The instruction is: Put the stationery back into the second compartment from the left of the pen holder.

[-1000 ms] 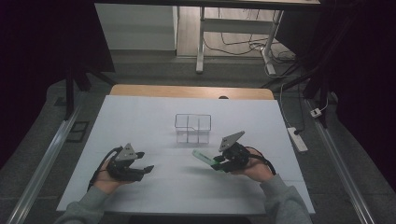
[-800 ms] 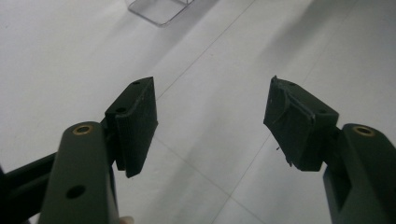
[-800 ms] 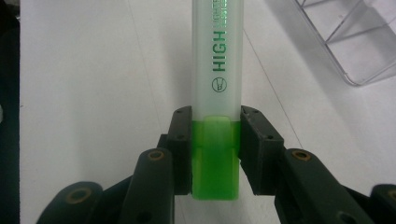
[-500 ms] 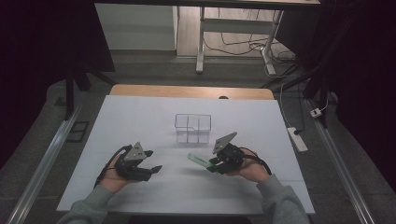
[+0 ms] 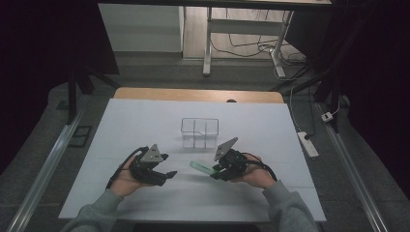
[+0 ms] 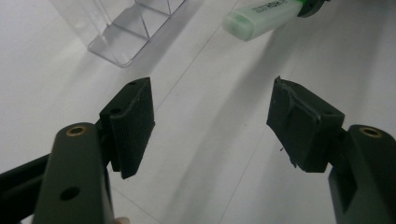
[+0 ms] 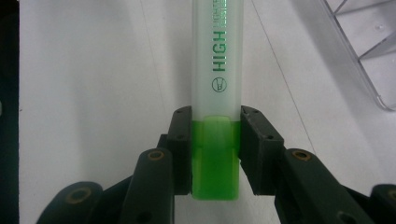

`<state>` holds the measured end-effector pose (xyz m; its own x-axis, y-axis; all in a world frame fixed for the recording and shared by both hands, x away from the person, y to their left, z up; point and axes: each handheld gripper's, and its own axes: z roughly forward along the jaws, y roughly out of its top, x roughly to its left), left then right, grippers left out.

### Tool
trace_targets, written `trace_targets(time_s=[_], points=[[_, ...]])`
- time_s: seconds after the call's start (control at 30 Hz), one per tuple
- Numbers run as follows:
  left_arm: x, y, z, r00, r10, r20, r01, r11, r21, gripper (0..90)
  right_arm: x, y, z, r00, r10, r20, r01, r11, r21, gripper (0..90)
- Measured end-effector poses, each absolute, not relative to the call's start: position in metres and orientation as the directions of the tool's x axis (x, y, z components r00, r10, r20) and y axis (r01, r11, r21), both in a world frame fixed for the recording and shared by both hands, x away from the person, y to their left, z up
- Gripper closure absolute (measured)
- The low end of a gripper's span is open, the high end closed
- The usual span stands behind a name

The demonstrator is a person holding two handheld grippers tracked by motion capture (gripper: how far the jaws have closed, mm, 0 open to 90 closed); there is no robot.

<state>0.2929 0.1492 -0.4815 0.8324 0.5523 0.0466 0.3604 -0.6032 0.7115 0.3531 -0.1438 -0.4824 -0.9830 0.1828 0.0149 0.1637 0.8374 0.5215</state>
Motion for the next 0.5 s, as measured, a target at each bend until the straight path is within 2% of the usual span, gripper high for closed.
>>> trace_targets(time_s=[0.5], points=[[0.308, 0.115, -0.478, 0.882, 0.465, 0.068, 0.313, -0.69, 0.652, 26.5, 0.351, -0.121, -0.485, -0.991, 0.136, 0.015, 0.127, 0.868, 0.48, 66.7]])
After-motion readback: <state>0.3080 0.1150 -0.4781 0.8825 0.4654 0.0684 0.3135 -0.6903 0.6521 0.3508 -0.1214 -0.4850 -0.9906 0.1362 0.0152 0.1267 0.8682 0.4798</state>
